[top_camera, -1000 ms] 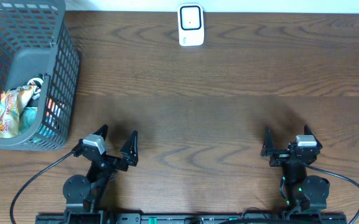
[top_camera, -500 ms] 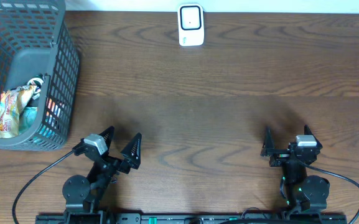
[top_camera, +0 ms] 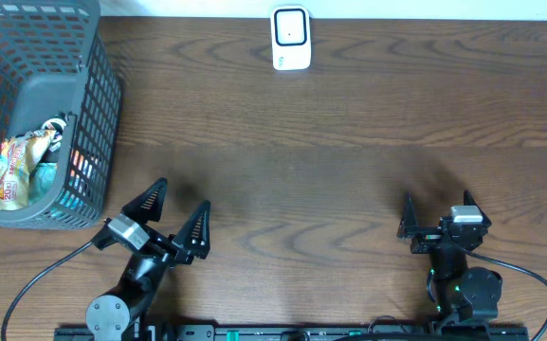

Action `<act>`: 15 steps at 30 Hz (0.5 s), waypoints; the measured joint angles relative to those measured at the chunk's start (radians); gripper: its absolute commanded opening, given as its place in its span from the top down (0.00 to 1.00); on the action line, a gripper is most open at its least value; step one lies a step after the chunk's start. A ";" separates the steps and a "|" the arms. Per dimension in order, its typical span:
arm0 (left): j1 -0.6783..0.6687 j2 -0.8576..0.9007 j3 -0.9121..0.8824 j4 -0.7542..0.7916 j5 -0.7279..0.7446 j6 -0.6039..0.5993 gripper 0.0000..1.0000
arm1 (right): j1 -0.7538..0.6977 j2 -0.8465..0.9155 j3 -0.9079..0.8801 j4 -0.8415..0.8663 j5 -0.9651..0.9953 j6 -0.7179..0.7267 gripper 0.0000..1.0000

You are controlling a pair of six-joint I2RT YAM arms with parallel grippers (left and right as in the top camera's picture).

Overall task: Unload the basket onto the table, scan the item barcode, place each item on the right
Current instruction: 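Open the left gripper and reach it into the grey basket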

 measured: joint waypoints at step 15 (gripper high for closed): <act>0.000 0.349 0.333 0.007 -0.011 0.092 0.03 | 0.000 -0.001 0.000 0.001 0.000 0.000 0.01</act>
